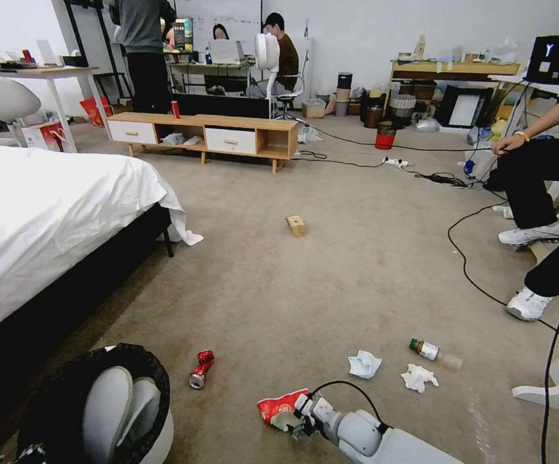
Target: Pick up the trash bin and place the garbage on the floor into it.
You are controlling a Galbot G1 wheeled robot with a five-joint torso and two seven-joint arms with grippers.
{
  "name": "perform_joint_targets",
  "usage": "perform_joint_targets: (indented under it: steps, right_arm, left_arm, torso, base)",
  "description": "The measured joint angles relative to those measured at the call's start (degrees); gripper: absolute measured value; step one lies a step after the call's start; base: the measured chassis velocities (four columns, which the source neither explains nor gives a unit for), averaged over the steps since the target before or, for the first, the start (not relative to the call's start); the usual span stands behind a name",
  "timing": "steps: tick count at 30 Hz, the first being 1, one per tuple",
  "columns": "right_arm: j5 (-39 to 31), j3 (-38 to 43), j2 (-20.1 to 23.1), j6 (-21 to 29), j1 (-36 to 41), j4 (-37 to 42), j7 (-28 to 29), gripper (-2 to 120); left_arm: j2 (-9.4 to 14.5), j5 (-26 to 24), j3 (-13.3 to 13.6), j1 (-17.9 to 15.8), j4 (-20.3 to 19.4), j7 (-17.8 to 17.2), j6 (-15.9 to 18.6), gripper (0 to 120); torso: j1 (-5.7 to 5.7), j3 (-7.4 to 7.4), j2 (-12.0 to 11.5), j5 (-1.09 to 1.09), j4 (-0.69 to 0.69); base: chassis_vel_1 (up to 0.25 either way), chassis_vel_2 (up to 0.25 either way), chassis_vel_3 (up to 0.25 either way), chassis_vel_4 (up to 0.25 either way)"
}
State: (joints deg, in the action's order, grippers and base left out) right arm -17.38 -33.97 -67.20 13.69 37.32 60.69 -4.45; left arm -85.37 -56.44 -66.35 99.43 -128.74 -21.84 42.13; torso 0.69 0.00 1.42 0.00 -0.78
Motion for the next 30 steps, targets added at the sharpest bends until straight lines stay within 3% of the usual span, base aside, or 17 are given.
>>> perform_joint_targets:
  steps: [14, 25, 30]
  right_arm:
    - [4.1, -2.1, -2.9, -2.8, -1.2, -3.5, -0.7, 94]
    - [4.7, -3.2, -4.8, -4.2, -0.4, -6.0, -0.9, 47]
    - [4.8, -3.0, -5.0, -4.5, -0.3, -6.7, -1.0, 33]
  left_arm:
    - [-0.4, 0.3, 0.2, 0.1, 0.0, 0.5, 0.0, 2]
    - [-0.5, 0.4, 0.9, -0.4, 0.2, 0.5, 0.0, 2]
    - [-0.5, 0.4, 1.0, -0.7, 0.4, 0.5, 0.0, 2]
  torso:
    - [0.0, 0.0, 0.0, 0.0, 0.0]
    - [0.0, 0.0, 0.0, -0.01, -0.01]
    - [0.0, 0.0, 0.0, 0.0, -0.01]
  base:
    - [0.0, 0.0, 0.0, 0.0]
    - [0.0, 0.0, 0.0, 0.0]
    - [0.0, 0.0, 0.0, 0.0]
